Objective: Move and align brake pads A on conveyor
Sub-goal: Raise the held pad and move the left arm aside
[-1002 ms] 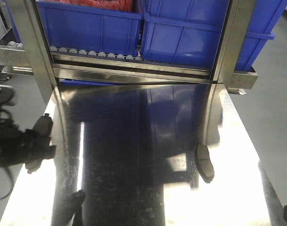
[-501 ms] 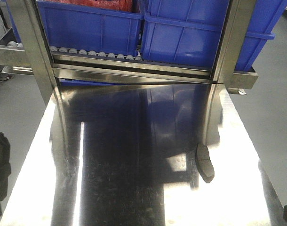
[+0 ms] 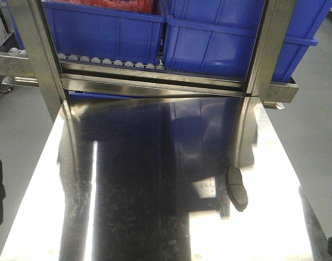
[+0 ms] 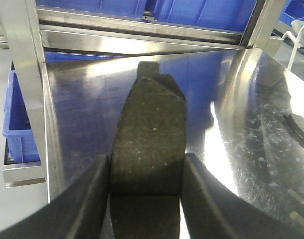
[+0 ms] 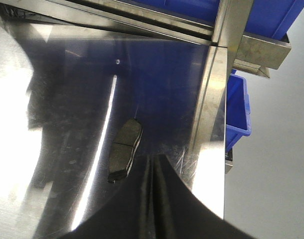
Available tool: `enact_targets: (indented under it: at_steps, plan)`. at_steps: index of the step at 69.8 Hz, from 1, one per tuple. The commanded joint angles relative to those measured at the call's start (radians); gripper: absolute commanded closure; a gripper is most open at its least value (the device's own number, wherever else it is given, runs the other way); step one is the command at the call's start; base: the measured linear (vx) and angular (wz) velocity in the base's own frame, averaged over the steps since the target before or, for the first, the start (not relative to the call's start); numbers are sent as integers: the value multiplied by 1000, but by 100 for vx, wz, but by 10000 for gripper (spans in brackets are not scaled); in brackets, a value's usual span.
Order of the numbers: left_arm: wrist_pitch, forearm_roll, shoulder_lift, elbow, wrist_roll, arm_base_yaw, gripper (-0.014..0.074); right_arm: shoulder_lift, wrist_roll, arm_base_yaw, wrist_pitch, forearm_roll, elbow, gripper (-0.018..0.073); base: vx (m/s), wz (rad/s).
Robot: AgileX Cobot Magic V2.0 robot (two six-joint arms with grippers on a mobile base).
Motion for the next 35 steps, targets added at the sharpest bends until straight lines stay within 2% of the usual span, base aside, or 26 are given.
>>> enact_targets:
  at_steps: [1,28,35]
  plan:
    - [-96,1,1,-27,-1,-2,540,8,-13,-1,-71,-9,-26,566,0,0]
    - [-96,1,1,-27,-1,-2,540,8,-11,-1,-71,2,-26,566,0,0]
    - [-96,1,1,-27,-1,-2,540,8,-12,-1,-73,2,-26,540,0,0]
